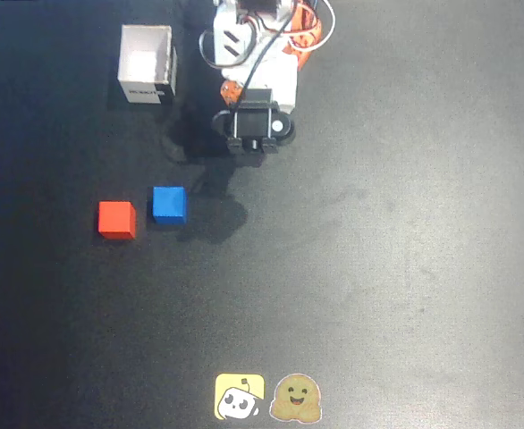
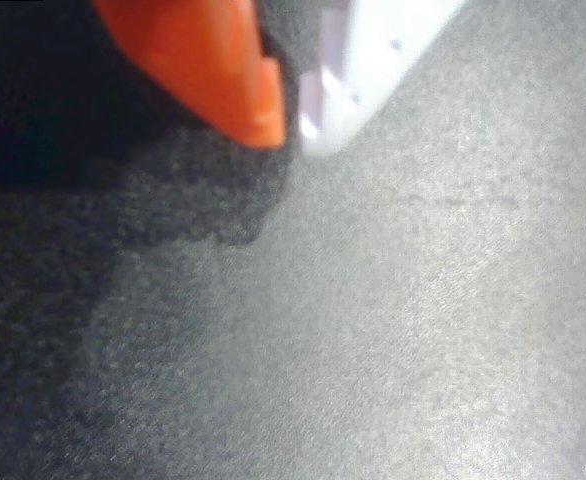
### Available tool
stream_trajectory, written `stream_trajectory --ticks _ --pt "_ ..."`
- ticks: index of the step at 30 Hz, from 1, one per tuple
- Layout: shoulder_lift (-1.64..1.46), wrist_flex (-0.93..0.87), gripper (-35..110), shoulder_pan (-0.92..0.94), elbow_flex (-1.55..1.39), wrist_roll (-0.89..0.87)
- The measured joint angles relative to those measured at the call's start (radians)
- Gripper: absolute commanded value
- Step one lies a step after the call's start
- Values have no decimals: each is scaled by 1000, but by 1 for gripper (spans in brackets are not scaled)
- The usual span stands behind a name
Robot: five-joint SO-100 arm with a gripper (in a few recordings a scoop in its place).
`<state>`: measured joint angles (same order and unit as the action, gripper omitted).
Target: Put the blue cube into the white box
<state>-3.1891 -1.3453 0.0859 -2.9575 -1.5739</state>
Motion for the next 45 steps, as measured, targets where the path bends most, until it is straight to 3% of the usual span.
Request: stream_trajectory --ticks 21,28,45 --pt "15 60 0 37 44 9" --pt "391 158 0 166 307 143" --pt "965 453 0 411 571 310"
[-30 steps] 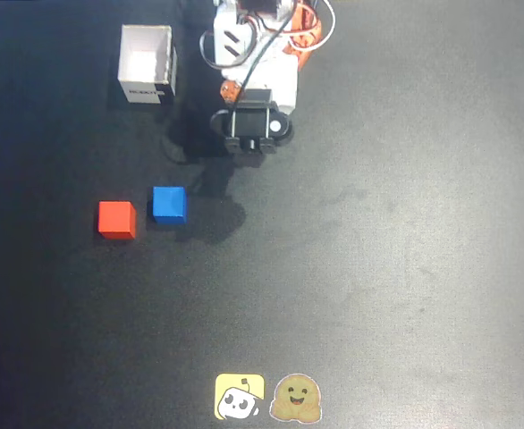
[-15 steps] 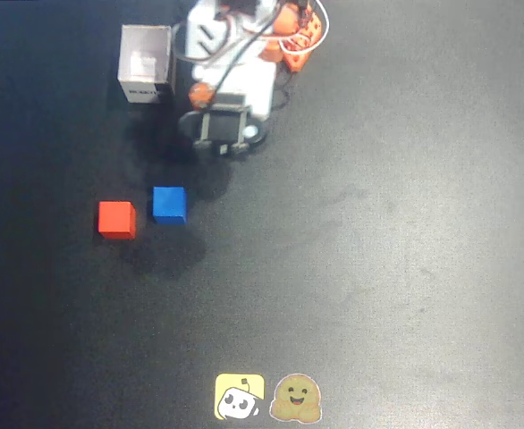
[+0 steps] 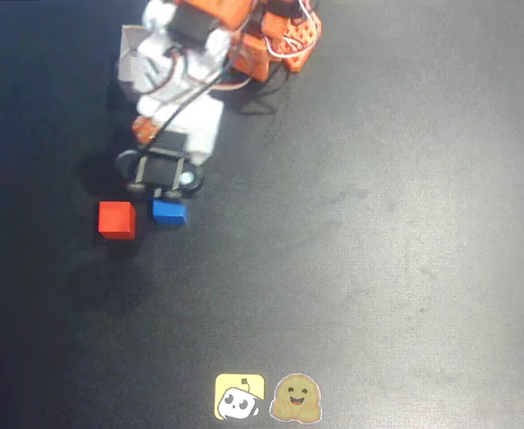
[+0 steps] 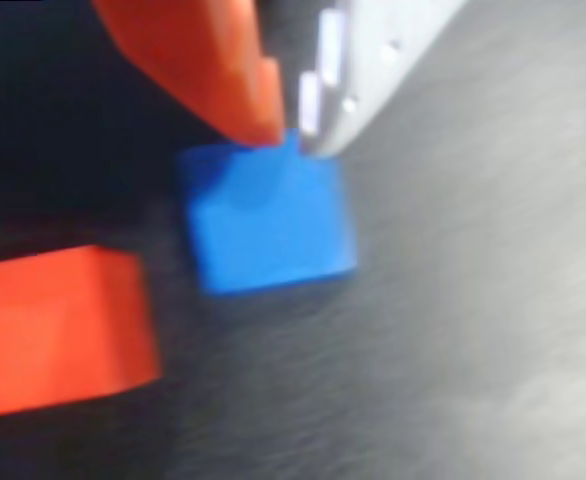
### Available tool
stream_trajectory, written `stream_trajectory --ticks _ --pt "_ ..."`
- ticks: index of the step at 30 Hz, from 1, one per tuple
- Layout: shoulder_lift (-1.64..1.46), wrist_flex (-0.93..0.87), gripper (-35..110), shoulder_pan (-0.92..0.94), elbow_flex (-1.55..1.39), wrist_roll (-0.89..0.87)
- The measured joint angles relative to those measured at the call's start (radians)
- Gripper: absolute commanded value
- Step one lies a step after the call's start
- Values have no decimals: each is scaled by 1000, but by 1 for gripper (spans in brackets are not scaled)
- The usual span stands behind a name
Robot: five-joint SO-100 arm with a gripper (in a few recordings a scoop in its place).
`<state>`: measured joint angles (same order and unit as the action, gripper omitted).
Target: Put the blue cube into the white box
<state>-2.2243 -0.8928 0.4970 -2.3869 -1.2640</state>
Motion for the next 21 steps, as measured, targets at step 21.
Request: stream_trajectory --ticks 21 --pt "80 72 18 -51 6 25"
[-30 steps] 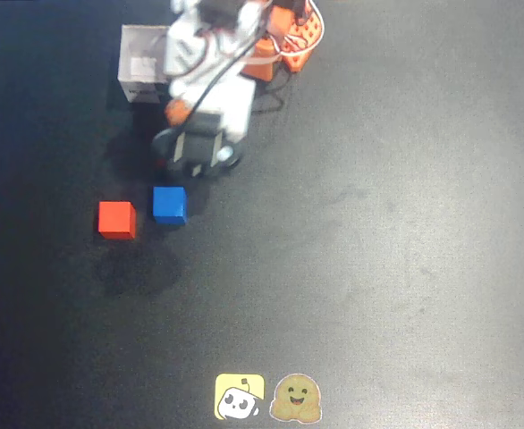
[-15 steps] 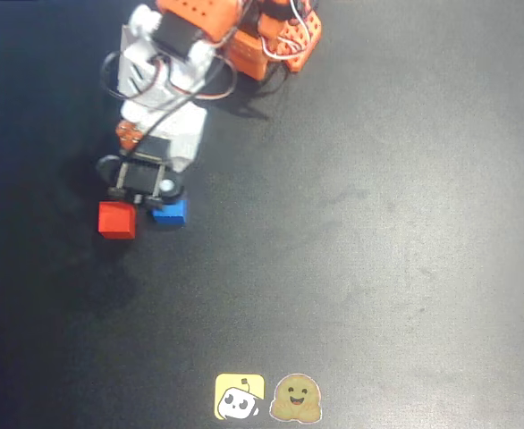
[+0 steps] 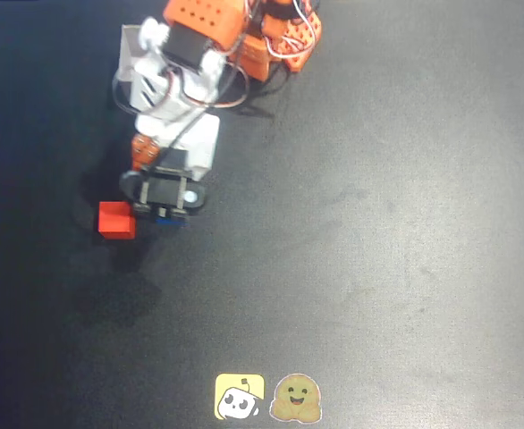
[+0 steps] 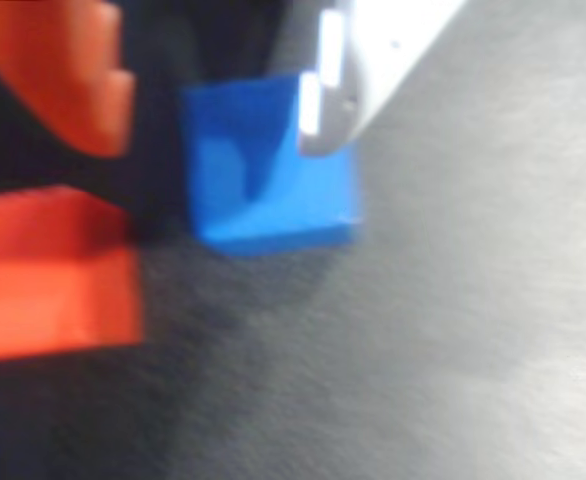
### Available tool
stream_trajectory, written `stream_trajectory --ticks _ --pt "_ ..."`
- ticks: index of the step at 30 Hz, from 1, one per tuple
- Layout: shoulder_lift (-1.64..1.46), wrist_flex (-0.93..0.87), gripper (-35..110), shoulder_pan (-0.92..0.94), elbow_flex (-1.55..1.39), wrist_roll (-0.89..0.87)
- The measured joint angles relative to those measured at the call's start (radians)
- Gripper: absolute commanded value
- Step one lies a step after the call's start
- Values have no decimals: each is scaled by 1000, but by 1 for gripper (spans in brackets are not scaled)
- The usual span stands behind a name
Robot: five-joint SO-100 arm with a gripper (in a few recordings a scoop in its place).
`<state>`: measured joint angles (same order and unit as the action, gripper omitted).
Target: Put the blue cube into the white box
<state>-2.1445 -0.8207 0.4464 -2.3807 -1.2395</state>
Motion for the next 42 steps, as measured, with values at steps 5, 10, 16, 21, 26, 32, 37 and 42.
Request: stream_trajectory --ticks 5,10,16,21,26,32,37,42 --pt "9 3 20 -25 -6 -2" --pt "14 23 22 -25 -44 -8" --pt "26 52 23 -26 -84 -6" --pt "61 72 23 -29 -97 -2" --pt "104 120 24 -28 -124 5" --pt "164 221 24 -28 -169 11" --pt "179 284 24 -28 -199 11" --pt "172 273 24 -28 -210 11"
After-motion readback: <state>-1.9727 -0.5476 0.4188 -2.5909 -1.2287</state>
